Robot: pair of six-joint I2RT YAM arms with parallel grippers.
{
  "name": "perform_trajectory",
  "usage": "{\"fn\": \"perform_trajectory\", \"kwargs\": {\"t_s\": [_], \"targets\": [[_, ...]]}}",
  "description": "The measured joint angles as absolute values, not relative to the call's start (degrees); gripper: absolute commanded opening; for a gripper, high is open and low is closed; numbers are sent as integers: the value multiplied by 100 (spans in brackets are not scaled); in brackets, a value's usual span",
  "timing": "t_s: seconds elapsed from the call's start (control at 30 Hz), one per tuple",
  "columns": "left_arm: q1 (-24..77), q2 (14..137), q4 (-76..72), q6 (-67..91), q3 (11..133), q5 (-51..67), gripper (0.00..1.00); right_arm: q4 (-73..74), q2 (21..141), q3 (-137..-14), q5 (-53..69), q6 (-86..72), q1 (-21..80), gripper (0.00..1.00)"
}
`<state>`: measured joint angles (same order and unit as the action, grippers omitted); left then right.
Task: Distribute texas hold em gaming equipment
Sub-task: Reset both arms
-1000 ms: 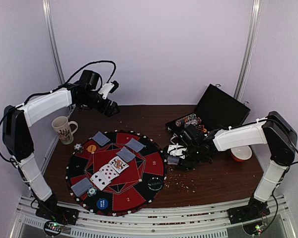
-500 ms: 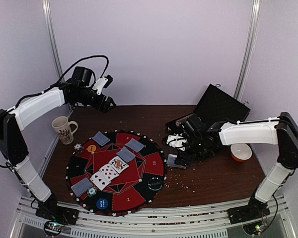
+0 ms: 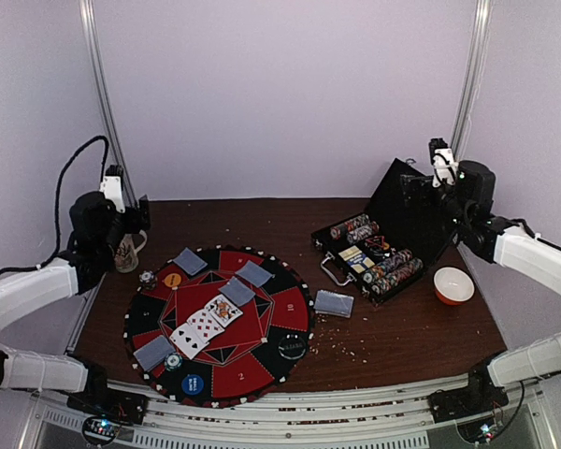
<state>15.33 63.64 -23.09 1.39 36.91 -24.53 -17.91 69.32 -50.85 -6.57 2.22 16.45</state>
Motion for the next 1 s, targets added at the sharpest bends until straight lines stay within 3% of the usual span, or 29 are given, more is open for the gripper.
{"fn": "perform_trajectory", "kwargs": {"t_s": [0.17, 0.5, 0.67, 1.0], "targets": [[1531, 6689, -3411, -75, 2543, -3326, 98, -2624, 6447, -3607, -978, -257, 668, 100], [1531, 7795, -6088, -375, 1201, -3697, 98, -4167, 6329, -1826, -1291, -443, 436, 100], [1531, 8801, -7402, -580, 1083, -3662, 98, -5201, 6702, -1354, -1426, -436, 436, 100], [1455, 8868, -8187, -650, 888, -3341, 98, -7166, 8128, -858, -956, -408, 440, 100]]}}
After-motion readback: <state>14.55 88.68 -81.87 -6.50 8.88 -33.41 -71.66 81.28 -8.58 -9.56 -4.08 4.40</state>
